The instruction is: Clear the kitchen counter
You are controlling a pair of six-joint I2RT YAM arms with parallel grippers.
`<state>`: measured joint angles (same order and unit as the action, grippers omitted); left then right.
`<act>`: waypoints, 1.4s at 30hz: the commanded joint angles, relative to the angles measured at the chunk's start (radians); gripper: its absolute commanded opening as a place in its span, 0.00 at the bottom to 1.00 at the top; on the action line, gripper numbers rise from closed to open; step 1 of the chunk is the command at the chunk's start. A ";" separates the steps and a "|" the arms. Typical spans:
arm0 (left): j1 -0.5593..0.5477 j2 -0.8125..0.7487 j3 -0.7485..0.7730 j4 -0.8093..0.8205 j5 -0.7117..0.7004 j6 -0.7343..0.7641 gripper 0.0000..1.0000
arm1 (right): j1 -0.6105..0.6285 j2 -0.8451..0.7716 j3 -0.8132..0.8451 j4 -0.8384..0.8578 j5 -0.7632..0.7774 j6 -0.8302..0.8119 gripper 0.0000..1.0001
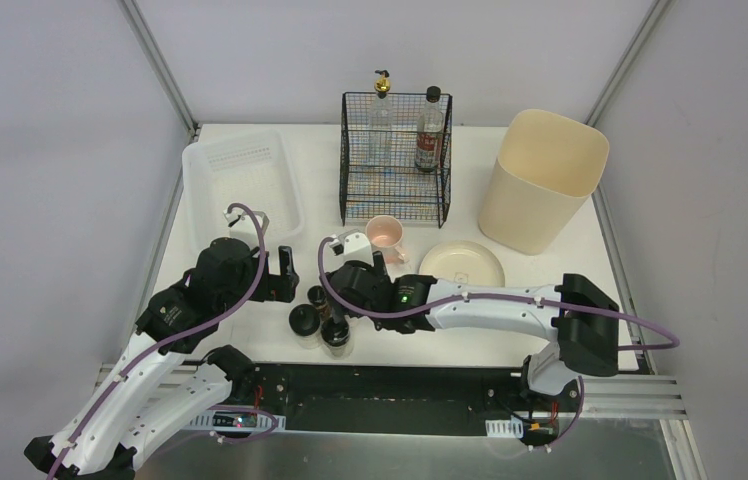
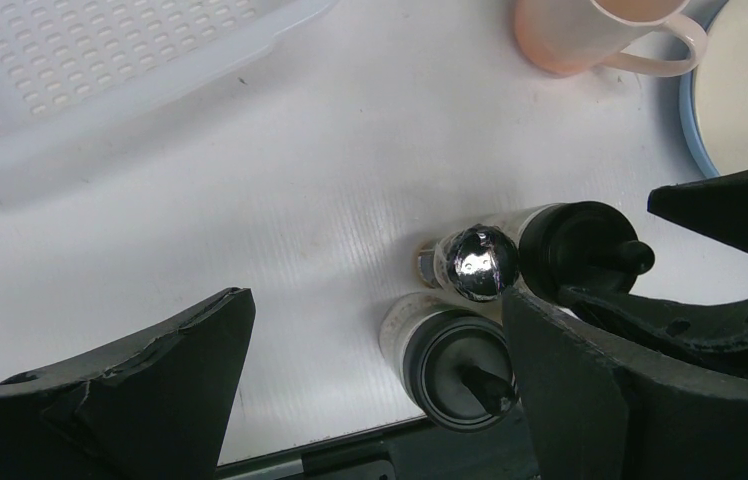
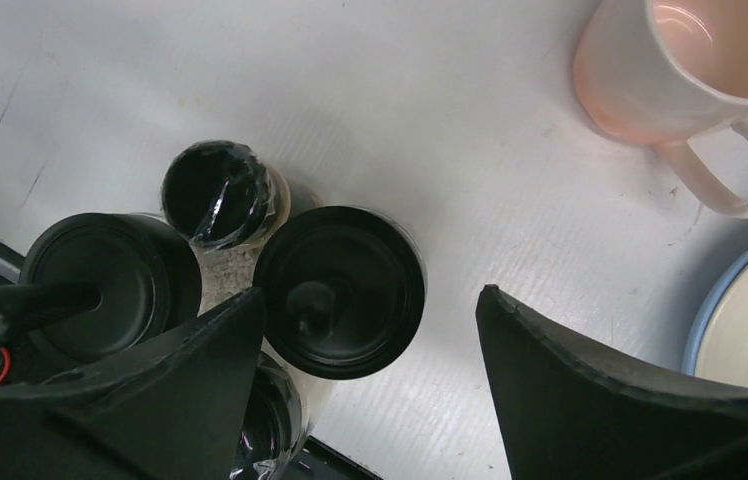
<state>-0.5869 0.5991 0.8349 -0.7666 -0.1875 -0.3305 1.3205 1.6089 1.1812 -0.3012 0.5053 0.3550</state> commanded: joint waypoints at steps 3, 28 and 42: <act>0.010 -0.003 0.005 -0.004 -0.006 -0.012 1.00 | 0.030 -0.033 0.014 -0.019 0.016 0.000 0.82; 0.010 -0.002 0.005 -0.003 -0.003 -0.012 1.00 | 0.048 0.043 0.082 -0.016 0.009 -0.027 0.83; 0.010 0.001 0.005 -0.004 0.000 -0.012 1.00 | 0.025 0.090 0.047 0.010 0.012 -0.028 0.82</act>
<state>-0.5869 0.5995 0.8349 -0.7670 -0.1871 -0.3305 1.3556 1.6737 1.2396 -0.3054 0.5110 0.3290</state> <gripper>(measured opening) 0.995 0.827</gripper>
